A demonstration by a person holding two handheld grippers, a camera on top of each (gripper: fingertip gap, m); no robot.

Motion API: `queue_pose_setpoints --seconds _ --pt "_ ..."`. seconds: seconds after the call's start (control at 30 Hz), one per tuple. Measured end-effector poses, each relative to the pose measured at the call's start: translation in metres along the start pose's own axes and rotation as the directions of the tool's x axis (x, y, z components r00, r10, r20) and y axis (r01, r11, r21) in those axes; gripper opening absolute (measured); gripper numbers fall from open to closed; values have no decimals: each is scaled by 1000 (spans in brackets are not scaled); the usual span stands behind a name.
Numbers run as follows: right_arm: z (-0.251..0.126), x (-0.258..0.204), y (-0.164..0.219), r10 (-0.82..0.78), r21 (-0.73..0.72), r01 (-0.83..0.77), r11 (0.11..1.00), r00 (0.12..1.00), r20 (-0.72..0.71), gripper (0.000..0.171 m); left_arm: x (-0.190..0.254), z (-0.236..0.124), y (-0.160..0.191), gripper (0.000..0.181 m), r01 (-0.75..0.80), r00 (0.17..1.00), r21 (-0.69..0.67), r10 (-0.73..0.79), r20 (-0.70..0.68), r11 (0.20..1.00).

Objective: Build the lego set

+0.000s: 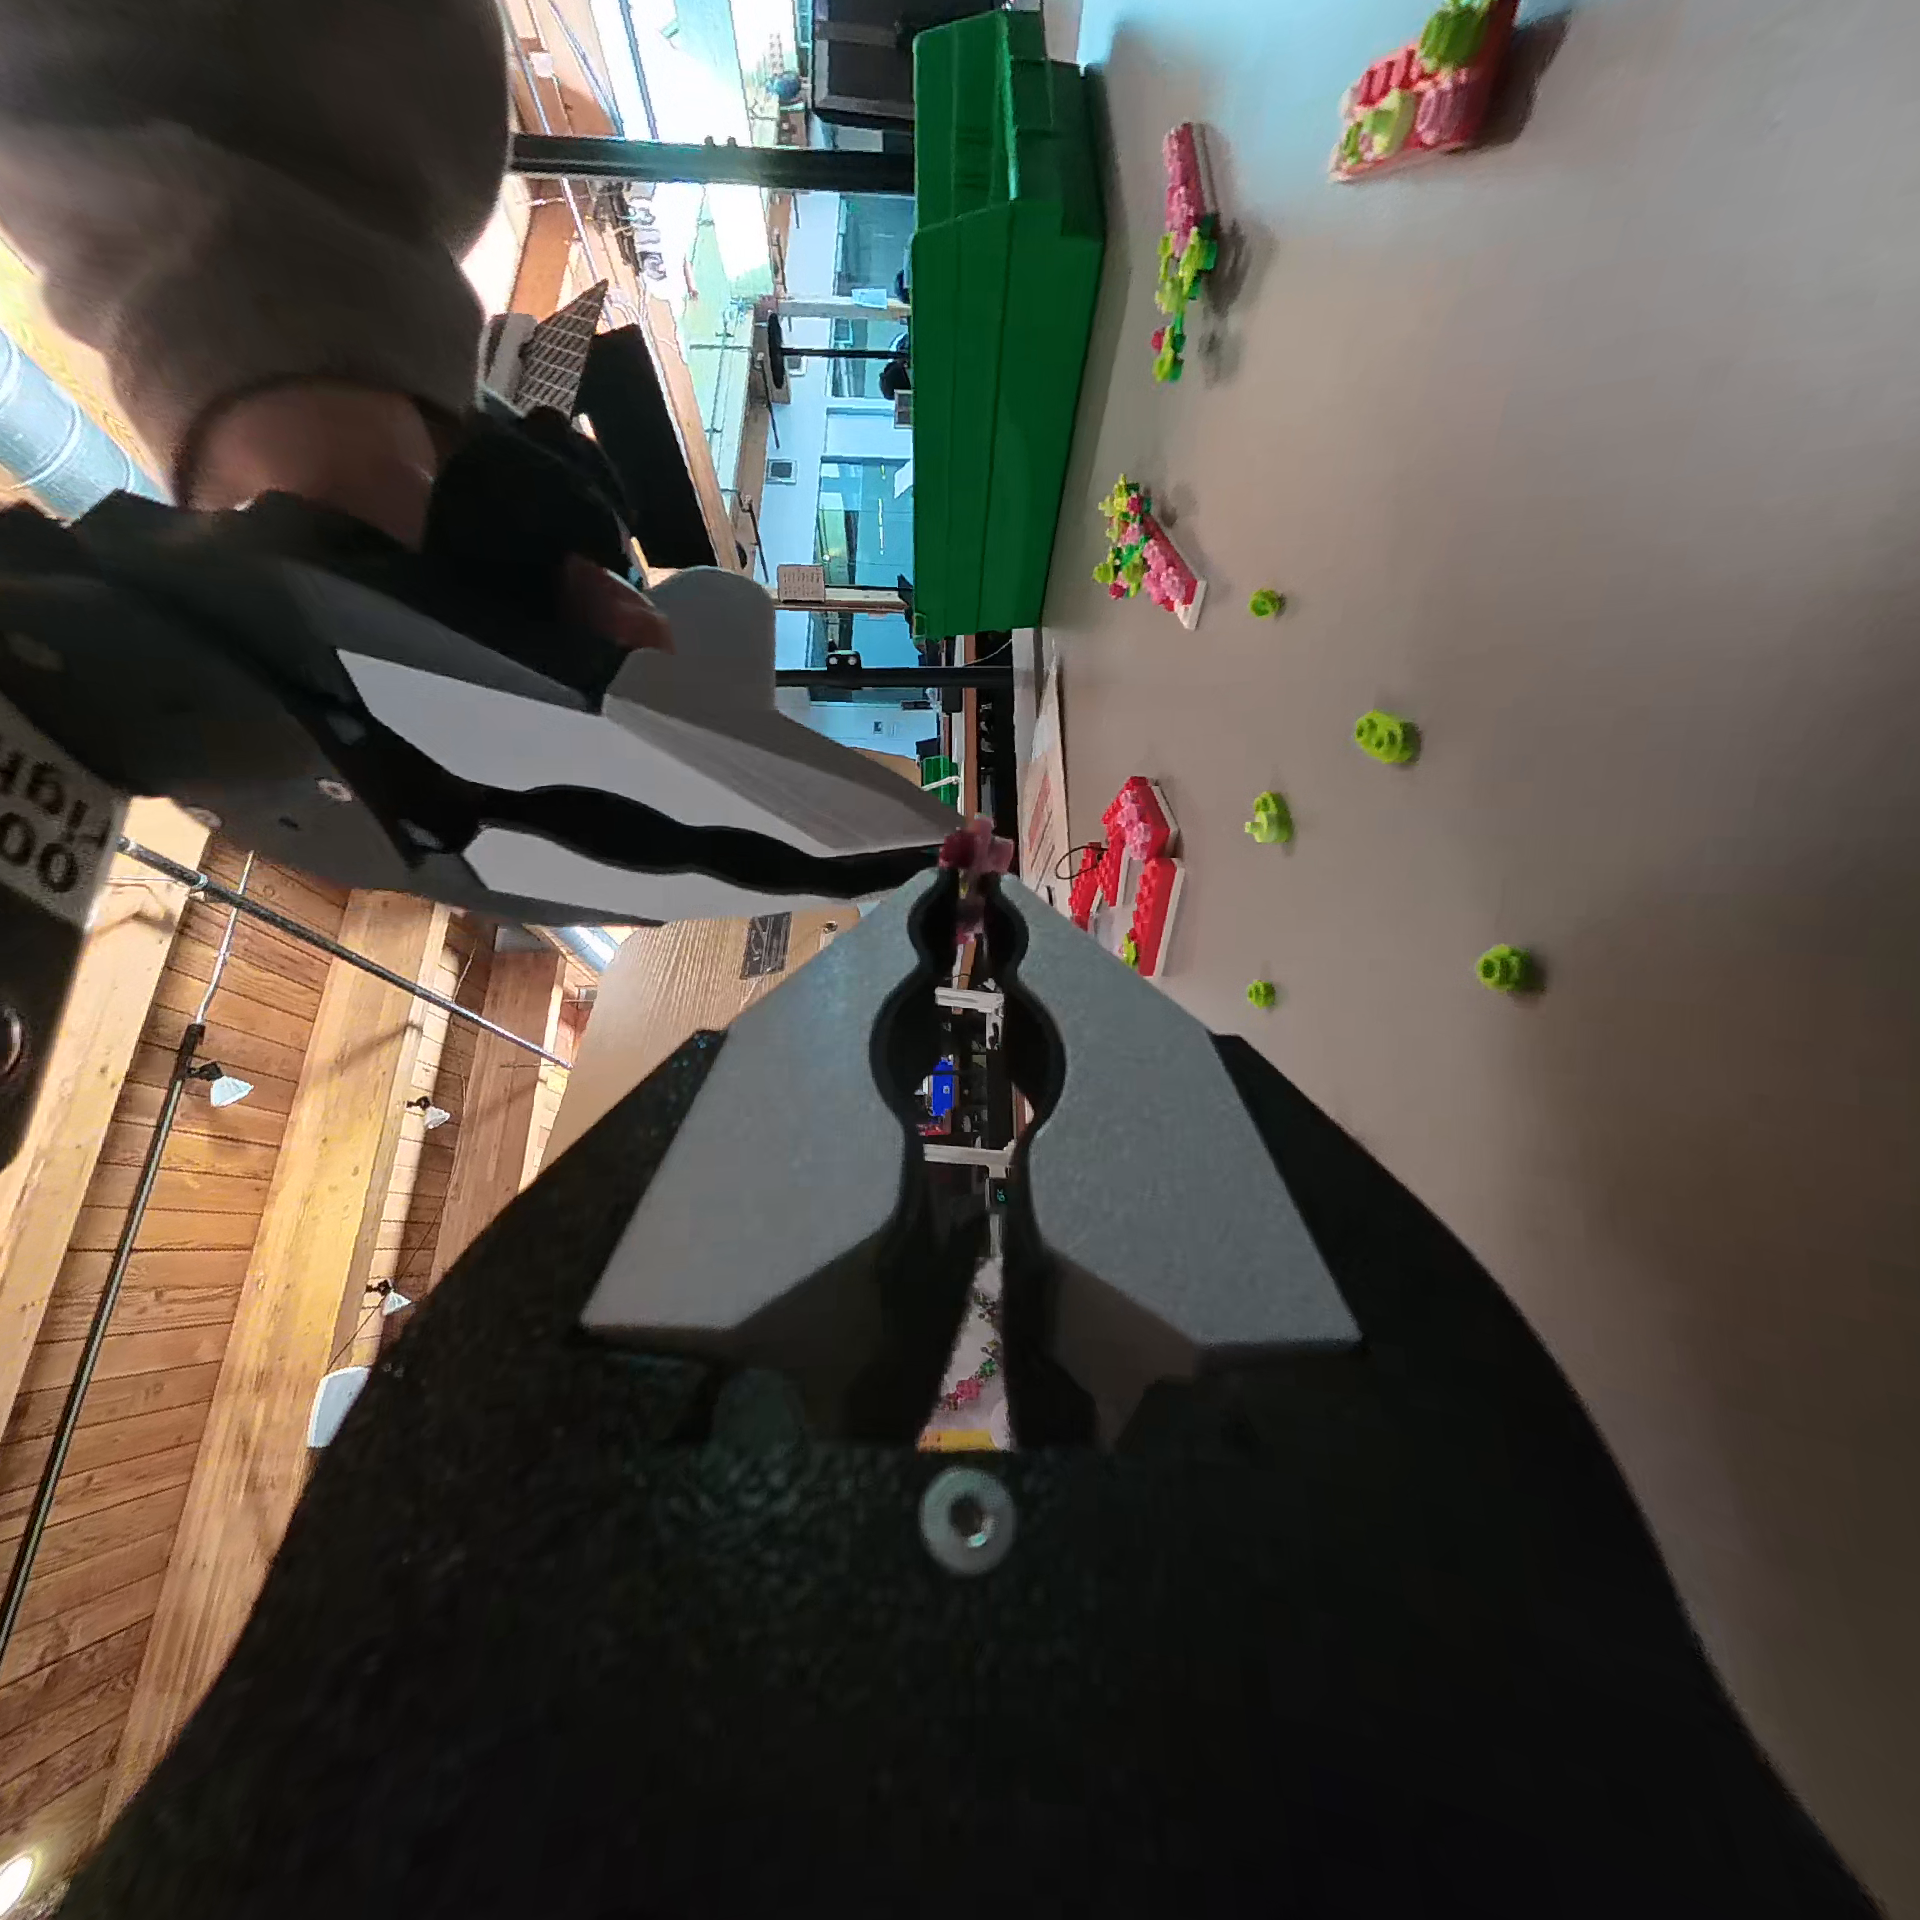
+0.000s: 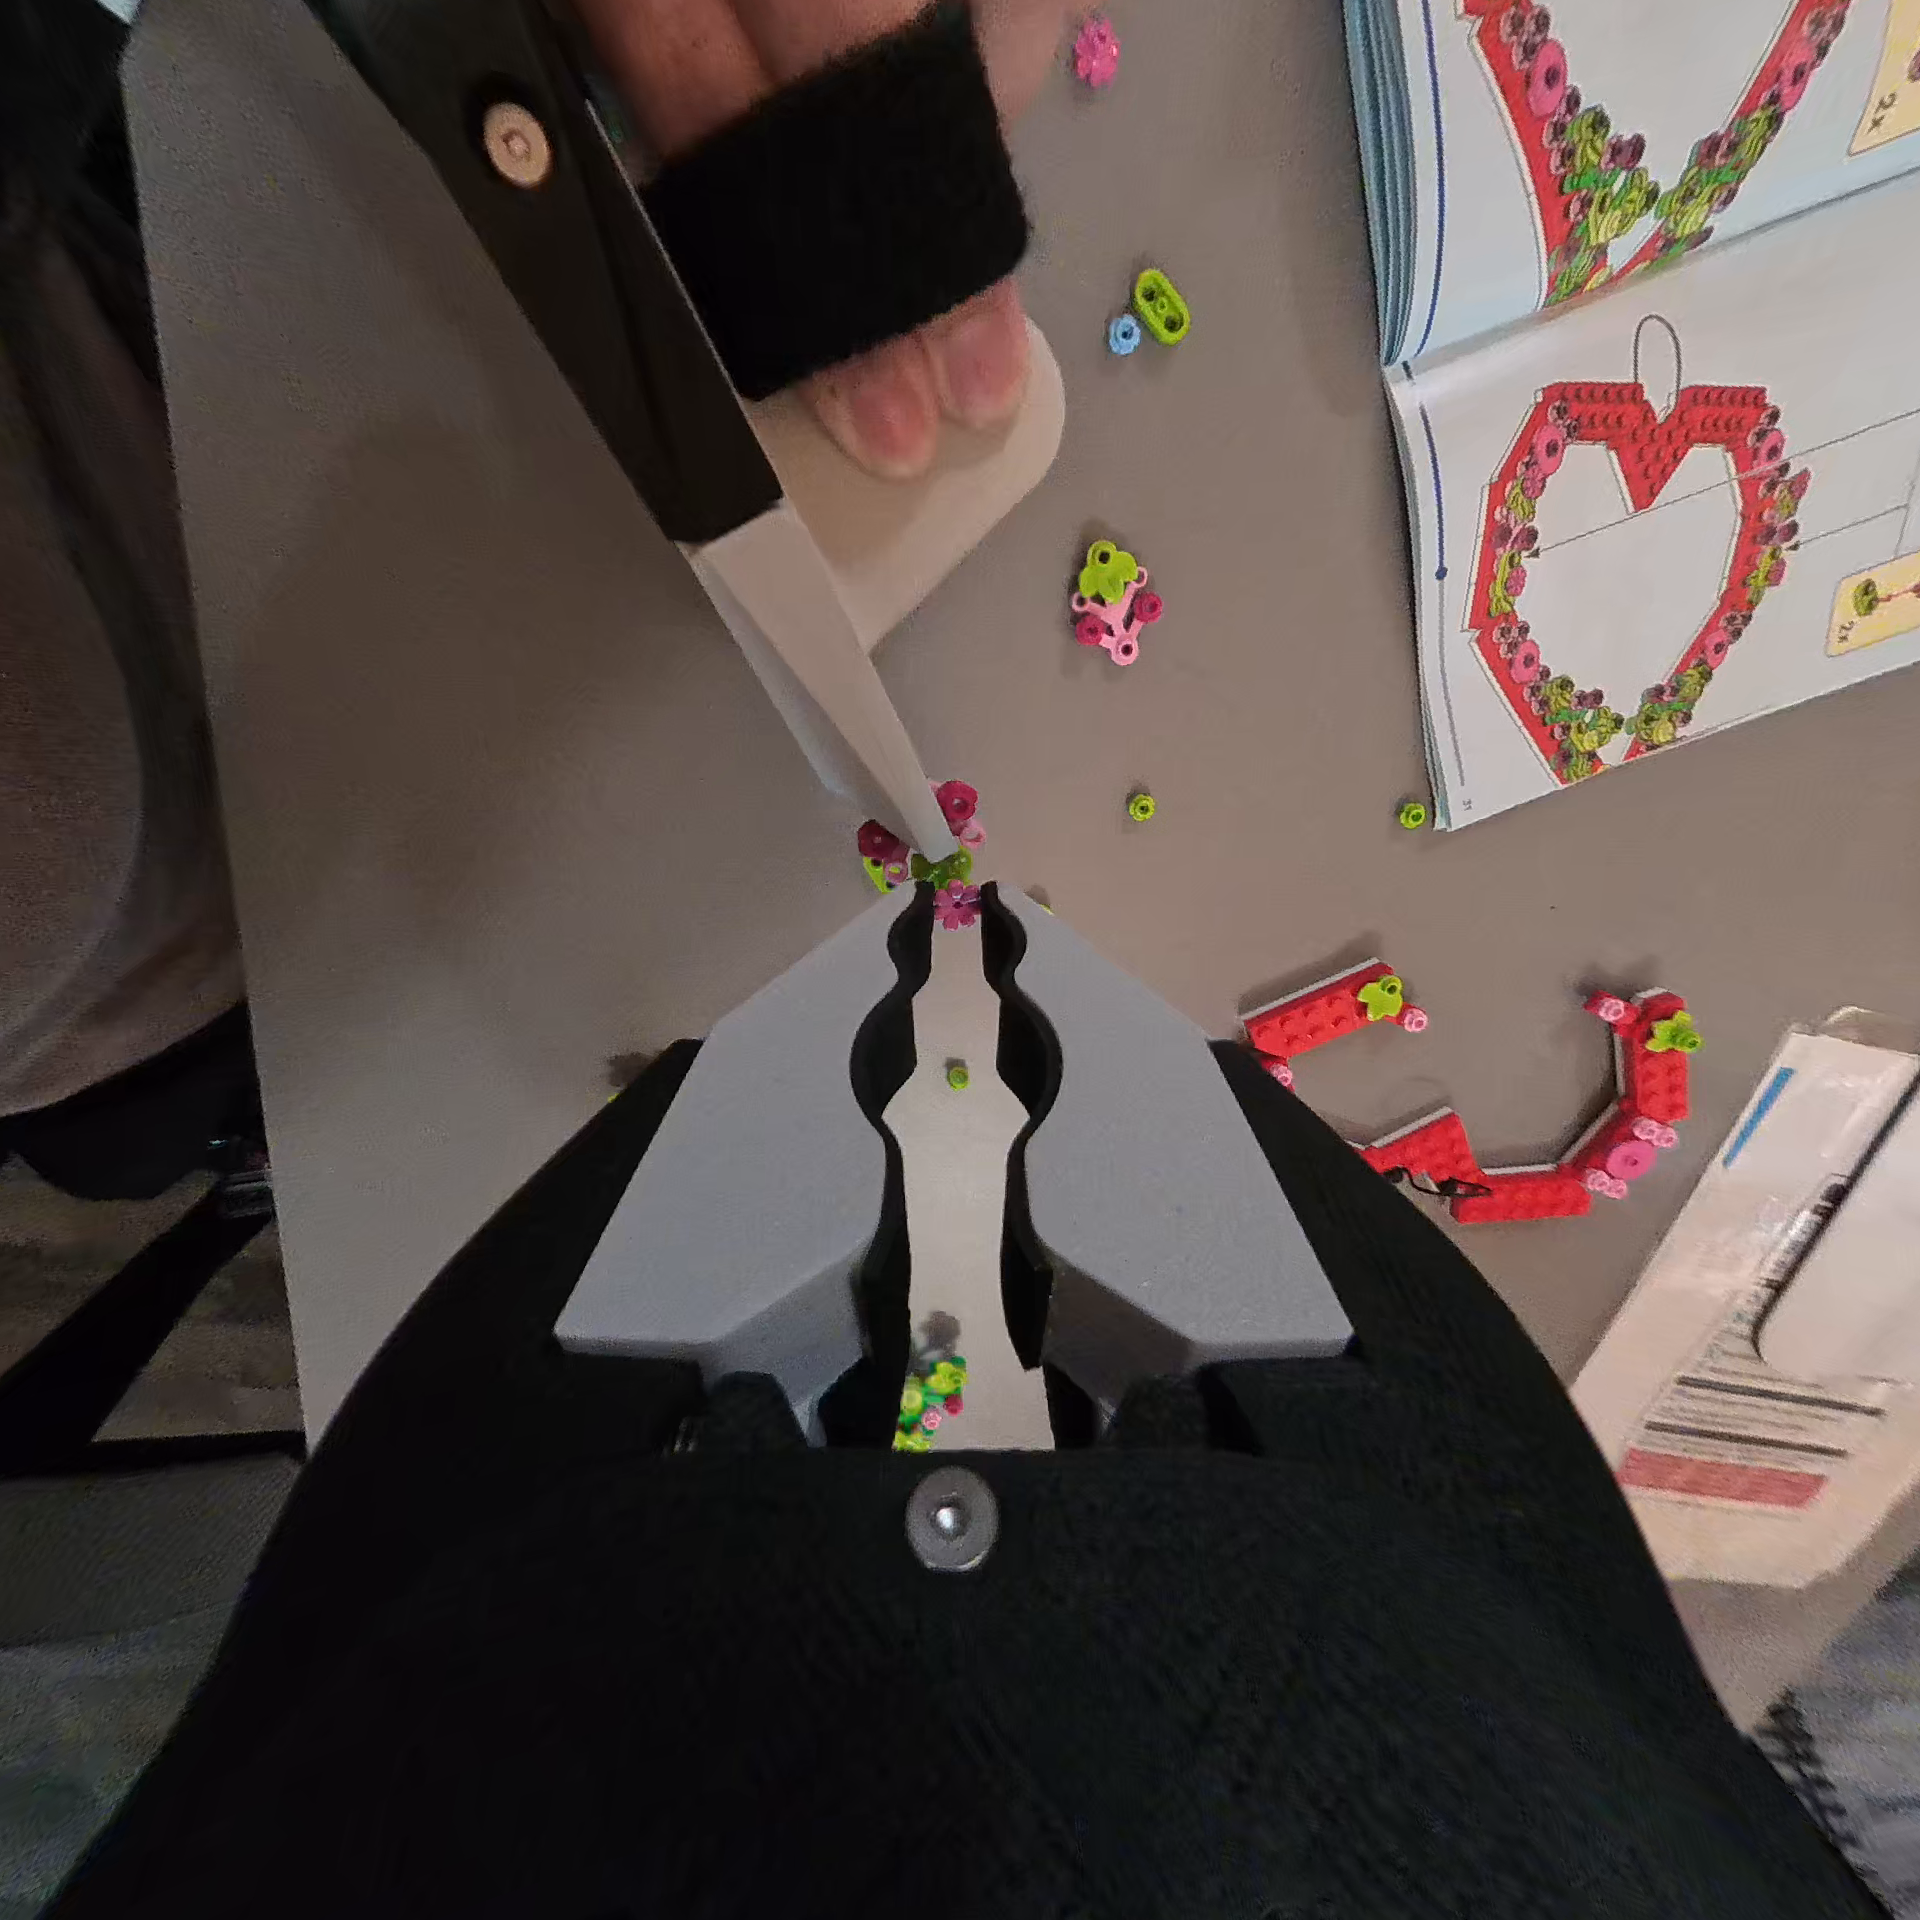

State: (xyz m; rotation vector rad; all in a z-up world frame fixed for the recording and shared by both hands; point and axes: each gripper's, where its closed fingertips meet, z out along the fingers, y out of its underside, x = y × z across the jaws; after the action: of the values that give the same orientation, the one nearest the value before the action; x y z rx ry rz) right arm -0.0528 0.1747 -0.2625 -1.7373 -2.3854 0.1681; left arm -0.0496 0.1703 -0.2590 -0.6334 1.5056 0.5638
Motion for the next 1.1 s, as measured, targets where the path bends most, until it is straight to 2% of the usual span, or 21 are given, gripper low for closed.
queue_pose_setpoints --seconds 0.27,0.5,1.1 --pt "-2 -1 -1 -116 44 116 992 993 -1 7 -2 -1 -1 1 -2 1000 4 2 14 1000" --pt "-3 -1 -2 -65 59 64 996 998 22 8 -3 0 0 1 8 1000 4 -8 17 1000" --pt "-6 -3 -1 -61 47 60 997 998 24 7 -5 -1 -3 1 23 999 17 -23 21 1000"
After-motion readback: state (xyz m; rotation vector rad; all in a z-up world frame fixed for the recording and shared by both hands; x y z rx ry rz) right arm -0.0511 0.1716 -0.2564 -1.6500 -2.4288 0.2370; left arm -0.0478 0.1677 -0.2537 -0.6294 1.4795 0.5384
